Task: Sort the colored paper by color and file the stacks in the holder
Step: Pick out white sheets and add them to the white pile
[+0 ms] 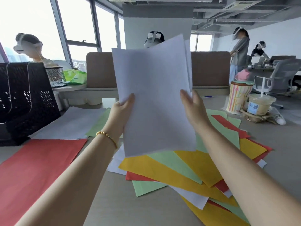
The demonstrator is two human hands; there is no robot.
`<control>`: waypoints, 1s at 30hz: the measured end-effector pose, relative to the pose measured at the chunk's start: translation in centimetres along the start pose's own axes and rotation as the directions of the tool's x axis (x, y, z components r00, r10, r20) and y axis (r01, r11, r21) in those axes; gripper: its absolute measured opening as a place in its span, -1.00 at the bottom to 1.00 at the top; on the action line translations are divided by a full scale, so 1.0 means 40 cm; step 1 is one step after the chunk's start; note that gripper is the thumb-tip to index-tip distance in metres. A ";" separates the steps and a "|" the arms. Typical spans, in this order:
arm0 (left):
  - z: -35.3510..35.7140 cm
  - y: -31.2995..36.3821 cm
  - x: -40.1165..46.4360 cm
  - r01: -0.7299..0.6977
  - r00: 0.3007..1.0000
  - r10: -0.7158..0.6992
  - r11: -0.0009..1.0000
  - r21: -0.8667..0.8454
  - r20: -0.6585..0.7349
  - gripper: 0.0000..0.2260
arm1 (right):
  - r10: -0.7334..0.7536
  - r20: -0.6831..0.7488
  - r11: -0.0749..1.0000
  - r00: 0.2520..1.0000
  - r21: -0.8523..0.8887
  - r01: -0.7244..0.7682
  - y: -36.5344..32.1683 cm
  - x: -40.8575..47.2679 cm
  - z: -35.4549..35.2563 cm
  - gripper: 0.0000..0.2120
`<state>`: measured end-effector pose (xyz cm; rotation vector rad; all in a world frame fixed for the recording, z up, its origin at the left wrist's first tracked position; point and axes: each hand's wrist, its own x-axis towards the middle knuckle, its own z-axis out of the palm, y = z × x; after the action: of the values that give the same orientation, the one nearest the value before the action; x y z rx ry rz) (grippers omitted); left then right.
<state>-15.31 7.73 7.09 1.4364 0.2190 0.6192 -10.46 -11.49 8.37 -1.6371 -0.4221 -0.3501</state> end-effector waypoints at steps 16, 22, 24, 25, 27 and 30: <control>-0.533 -0.026 0.134 0.308 0.950 -0.295 0.847 0.433 -0.100 -0.88 | 0.515 0.275 0.831 0.812 0.071 -0.552 0.184 0.033 0.571 -0.79; -0.634 -0.053 0.202 0.267 0.934 -0.010 0.684 0.679 -0.358 -0.66 | 0.469 0.417 0.860 0.779 -0.015 -0.509 0.169 0.034 0.769 -0.71; -0.661 -0.080 0.240 0.305 0.928 0.037 0.490 0.816 -0.370 -0.64 | 0.412 0.502 0.904 0.761 -0.119 -0.411 0.167 0.034 0.808 -0.54; -0.676 -0.097 0.257 0.318 0.934 0.026 0.385 0.866 -0.355 -0.62 | 0.384 0.545 0.920 0.745 -0.157 -0.360 0.170 0.033 0.825 -0.42; -0.688 -0.129 0.281 0.319 0.945 0.004 0.202 0.926 -0.326 -0.59 | 0.345 0.628 0.939 0.698 -0.239 -0.249 0.182 0.034 0.853 -0.34; -0.678 -0.160 0.309 0.285 0.958 0.036 -0.070 0.956 -0.284 -0.67 | 0.314 0.664 0.931 0.679 -0.356 -0.082 0.207 0.043 0.876 -0.57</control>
<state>-16.93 37.25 -0.33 2.8084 1.2595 0.3788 -5.74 22.76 -1.88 -2.0727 -0.7912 0.4540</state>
